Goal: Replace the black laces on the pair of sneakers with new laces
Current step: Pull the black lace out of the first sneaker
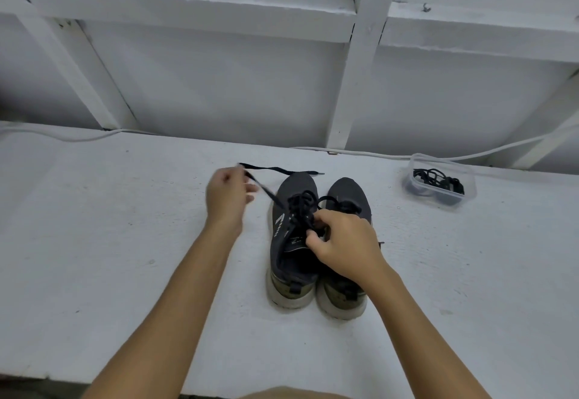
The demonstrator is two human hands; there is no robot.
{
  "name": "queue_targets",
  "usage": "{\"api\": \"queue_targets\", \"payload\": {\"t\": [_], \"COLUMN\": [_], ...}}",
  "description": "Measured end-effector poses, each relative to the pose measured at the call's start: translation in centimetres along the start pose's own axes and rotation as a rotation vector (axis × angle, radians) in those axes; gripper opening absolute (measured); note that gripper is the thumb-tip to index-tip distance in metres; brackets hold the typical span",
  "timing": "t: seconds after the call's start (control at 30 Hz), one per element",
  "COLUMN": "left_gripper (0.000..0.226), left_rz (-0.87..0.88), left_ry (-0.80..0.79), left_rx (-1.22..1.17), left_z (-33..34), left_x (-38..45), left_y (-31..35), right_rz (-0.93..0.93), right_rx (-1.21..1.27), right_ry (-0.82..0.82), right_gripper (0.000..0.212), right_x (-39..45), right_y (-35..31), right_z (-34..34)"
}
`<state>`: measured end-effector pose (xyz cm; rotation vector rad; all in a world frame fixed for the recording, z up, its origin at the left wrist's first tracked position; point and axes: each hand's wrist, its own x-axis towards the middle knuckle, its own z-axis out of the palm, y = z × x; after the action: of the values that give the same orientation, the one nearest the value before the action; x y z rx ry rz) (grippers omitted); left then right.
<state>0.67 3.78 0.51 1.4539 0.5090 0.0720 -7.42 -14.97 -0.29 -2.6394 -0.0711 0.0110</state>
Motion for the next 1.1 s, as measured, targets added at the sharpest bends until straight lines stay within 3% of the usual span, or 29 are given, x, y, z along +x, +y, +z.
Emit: {"api": "queue_targets", "payload": {"t": [0.07, 0.1, 0.2, 0.3, 0.4, 0.5, 0.6, 0.63, 0.73, 0.8, 0.9, 1.0, 1.1], "left_gripper": [0.011, 0.012, 0.010, 0.016, 0.023, 0.019, 0.019, 0.018, 0.012, 0.009, 0.006, 0.004, 0.014], "left_rz": [-0.062, -0.065, 0.022, 0.164, 0.310, 0.415, 0.504, 0.541, 0.633, 0.666, 0.525, 0.179, -0.021], "left_ry": [0.049, 0.002, -0.348, -0.689, -0.606, -0.515, -0.443, -0.414, -0.325, -0.283, -0.324, -0.430, -0.614], "left_rx": [-0.166, -0.113, 0.289, 0.636, 0.737, 0.780, 0.909, 0.949, 0.977, 0.965, 0.761, 0.447, 0.262], "left_z": [-1.1, -1.5, -2.2, -2.3, -2.0, -1.6, -0.9, -0.7, -0.3, -0.3, -0.5, -0.9, -1.5], "left_x": [1.1, 1.2, -0.6, -3.3, -4.3, -4.6, -5.1, -5.2, -5.5, -5.6, -5.2, -4.9, -4.4], "left_y": [0.2, 0.0, -1.0, -2.3, -3.3, -3.7, -3.8, -3.9, -4.1, -4.3, -4.5, -4.1, -3.5], "right_rz": [-0.003, -0.011, -0.006, 0.070, 0.158, 0.228, 0.186, 0.144, 0.039, 0.029, 0.021, 0.041, 0.068], "right_rx": [-0.006, -0.015, 0.019, 0.217, 0.413, 0.374, 0.255, 0.222, 0.179, 0.207, 0.188, 0.123, 0.076], "right_ry": [0.010, 0.014, -0.017, -0.040, 0.048, 0.219, 0.260, 0.262, 0.288, 0.162, -0.011, -0.074, -0.081], "right_gripper": [0.024, 0.024, 0.024, 0.016, 0.020, 0.009, 0.046, 0.050, 0.027, 0.010, 0.012, 0.023, 0.031], "right_x": [-0.1, -0.1, 0.1, 0.6, 0.9, 1.4, 1.5, 1.4, 0.7, 0.5, 0.3, 0.5, 0.7], "right_y": [0.0, 0.0, 0.3, 0.8, 1.2, 1.6, 1.7, 1.4, 0.5, 0.1, 0.2, 0.1, -0.1], "right_z": [0.0, 0.1, -0.2, -0.8, -1.2, -1.2, -1.1, -1.0, -0.5, -0.4, -0.1, -0.3, -0.3]}}
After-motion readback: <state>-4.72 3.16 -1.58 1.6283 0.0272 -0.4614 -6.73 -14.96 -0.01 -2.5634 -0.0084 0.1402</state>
